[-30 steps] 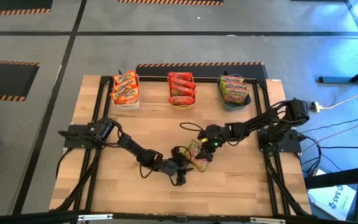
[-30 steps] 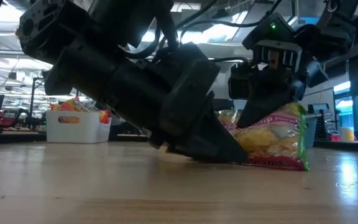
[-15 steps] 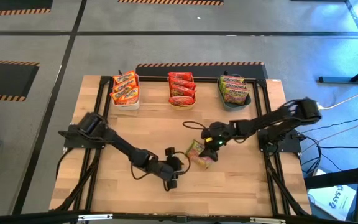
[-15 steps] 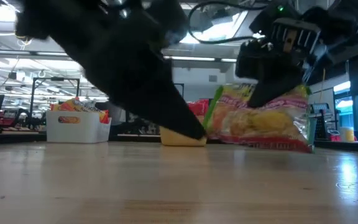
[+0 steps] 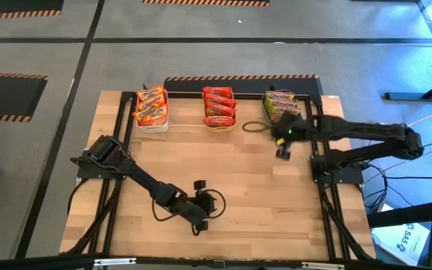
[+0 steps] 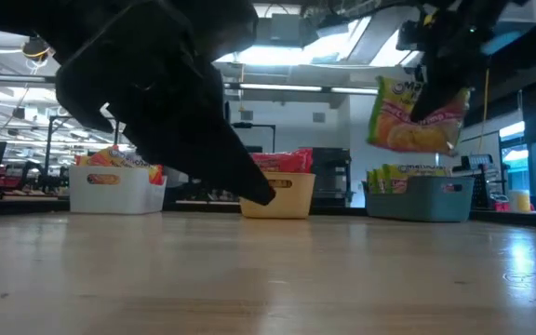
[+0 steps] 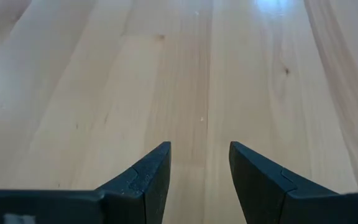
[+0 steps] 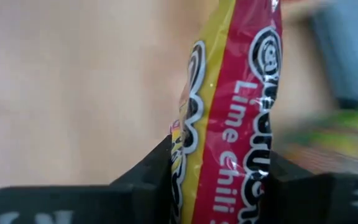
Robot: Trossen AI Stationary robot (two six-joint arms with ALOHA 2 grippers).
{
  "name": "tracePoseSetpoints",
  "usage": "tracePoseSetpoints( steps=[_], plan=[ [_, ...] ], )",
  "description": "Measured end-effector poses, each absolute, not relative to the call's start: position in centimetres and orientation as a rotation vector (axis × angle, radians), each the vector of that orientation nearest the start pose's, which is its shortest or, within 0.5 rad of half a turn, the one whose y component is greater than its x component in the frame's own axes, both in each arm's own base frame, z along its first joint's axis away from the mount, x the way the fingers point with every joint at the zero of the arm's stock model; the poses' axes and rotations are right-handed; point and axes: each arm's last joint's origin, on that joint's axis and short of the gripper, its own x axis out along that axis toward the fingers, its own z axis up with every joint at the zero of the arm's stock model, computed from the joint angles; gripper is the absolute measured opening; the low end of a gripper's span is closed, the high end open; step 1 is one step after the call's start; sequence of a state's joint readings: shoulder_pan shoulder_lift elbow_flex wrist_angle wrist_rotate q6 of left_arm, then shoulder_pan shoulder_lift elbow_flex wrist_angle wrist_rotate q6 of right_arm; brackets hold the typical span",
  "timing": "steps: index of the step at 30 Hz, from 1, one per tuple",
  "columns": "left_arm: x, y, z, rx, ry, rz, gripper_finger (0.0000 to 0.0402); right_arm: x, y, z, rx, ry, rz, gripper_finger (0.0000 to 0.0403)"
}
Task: Sort Maruchan noodles
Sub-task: Put the green noodle pack into the blue bin
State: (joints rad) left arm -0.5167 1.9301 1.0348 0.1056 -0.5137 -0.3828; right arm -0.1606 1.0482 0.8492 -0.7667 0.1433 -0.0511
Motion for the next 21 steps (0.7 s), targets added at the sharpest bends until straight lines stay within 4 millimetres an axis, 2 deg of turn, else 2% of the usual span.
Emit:
tracePoseSetpoints(
  steps=[4,7,13,17,21],
  plan=[
    [33.7,-17.4,13.1,0.017,0.666,0.128,0.0158,17.9,-5.9,28.3,-0.264,1.102,-0.42,0.0108],
    [33.8,-17.2,13.2,0.008,0.662,0.134,0.0158,17.3,-7.4,28.2,-0.321,1.192,-0.431,0.0111],
    [33.8,-17.3,13.2,-0.014,0.66,0.138,0.0158,16.4,-9.8,25.7,-0.345,1.366,-0.414,0.0112],
    [33.8,-17.3,13.2,-0.016,0.658,0.138,0.0158,16.6,-10.8,23.8,-0.363,1.39,-0.41,0.0111],
    [33.8,-17.3,13.2,-0.017,0.657,0.139,0.0158,17.1,-11.1,22.8,-0.393,1.373,-0.36,0.0112]
  ],
)
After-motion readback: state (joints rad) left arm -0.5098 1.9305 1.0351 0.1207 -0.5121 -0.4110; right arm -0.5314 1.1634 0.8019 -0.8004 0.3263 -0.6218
